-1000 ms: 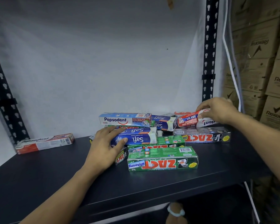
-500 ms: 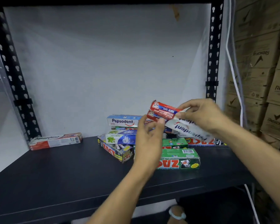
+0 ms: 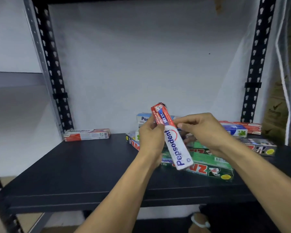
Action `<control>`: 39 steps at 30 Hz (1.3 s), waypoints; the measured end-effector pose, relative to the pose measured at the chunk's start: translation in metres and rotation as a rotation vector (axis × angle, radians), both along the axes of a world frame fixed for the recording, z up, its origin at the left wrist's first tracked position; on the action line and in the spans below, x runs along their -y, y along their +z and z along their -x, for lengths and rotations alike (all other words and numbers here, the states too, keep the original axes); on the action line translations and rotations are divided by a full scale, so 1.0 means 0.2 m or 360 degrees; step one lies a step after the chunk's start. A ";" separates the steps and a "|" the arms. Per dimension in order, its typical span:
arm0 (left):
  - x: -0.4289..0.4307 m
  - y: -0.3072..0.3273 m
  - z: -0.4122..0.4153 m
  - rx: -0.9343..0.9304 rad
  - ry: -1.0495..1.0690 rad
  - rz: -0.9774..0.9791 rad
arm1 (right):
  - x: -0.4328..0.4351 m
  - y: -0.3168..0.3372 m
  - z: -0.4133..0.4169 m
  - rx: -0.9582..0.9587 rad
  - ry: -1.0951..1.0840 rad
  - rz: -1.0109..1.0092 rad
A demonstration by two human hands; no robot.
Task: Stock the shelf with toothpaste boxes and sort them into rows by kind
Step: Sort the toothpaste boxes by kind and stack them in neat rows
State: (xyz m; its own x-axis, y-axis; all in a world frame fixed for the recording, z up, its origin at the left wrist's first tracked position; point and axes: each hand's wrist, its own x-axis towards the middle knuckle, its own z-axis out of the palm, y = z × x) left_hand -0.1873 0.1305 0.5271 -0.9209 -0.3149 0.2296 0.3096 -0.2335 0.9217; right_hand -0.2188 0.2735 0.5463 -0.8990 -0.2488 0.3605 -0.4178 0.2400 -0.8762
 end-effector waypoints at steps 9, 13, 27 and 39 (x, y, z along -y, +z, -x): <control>0.41 0.01 -0.08 0.0283 -0.0281 0.0635 | 0.19 -0.06 0.05 -0.0387 0.0038 -0.0318; 0.54 0.00 -0.12 0.0452 -0.0353 0.1017 | 0.27 -0.07 0.08 -0.0578 0.0282 -0.0687; 0.94 -0.07 -0.29 0.0270 -0.0137 0.2150 | 0.49 -0.19 0.06 -0.0922 0.0090 -0.1046; 1.43 -0.23 -0.32 0.0251 0.0565 0.2126 | 0.93 -0.30 0.09 -0.1002 0.0450 -0.1151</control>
